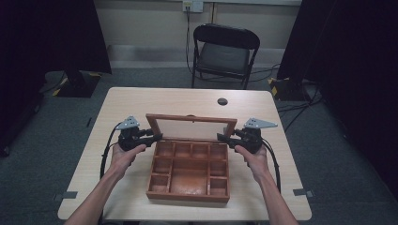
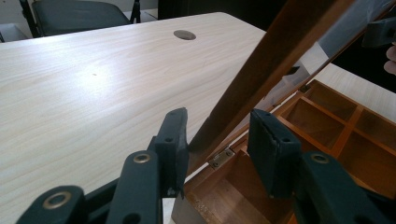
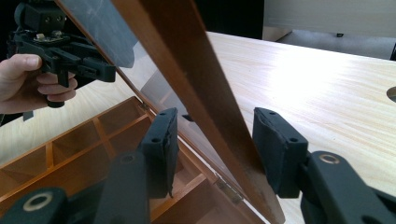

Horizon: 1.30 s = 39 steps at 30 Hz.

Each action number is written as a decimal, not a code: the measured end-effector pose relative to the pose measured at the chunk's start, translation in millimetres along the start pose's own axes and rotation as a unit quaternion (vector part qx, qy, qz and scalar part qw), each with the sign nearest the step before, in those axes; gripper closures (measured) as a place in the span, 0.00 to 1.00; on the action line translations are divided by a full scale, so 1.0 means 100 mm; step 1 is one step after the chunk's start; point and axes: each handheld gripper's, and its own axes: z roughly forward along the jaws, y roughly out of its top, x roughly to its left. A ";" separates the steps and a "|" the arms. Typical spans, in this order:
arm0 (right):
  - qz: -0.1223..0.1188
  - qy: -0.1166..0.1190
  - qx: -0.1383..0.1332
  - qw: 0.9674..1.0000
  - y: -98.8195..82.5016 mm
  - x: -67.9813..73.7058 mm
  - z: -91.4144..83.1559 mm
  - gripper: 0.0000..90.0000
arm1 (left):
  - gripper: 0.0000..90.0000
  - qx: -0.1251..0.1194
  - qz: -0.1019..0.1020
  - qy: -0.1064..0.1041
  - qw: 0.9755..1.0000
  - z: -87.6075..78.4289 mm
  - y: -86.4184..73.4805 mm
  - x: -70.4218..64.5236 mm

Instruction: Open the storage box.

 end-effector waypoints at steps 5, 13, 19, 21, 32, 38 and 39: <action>0.001 -0.001 0.000 1.000 0.04 -0.04 0.03 0.59 | 0.65 0.015 0.009 -0.001 1.000 0.04 0.07 0.04; 0.004 -0.005 -0.002 1.000 0.04 -0.07 0.06 0.60 | 0.62 0.013 0.001 -0.004 1.000 0.13 0.09 0.06; 0.007 -0.009 -0.001 1.000 0.03 -0.09 0.09 0.58 | 0.63 0.010 -0.001 -0.002 1.000 0.15 0.08 0.07; 0.011 -0.010 0.008 1.000 0.01 -0.09 0.11 0.55 | 0.63 0.011 -0.001 0.000 1.000 0.15 0.08 0.07; 0.024 -0.021 0.000 0.999 -0.03 -0.13 0.18 0.59 | 0.65 0.005 -0.008 0.005 1.000 0.17 0.07 0.09; 0.022 -0.033 0.001 0.999 -0.05 -0.15 0.24 0.57 | 0.68 0.008 -0.010 0.005 1.000 0.18 0.07 0.11; 0.024 -0.037 0.000 0.999 -0.05 -0.16 0.25 0.57 | 0.69 0.010 -0.010 0.003 1.000 0.18 0.07 0.11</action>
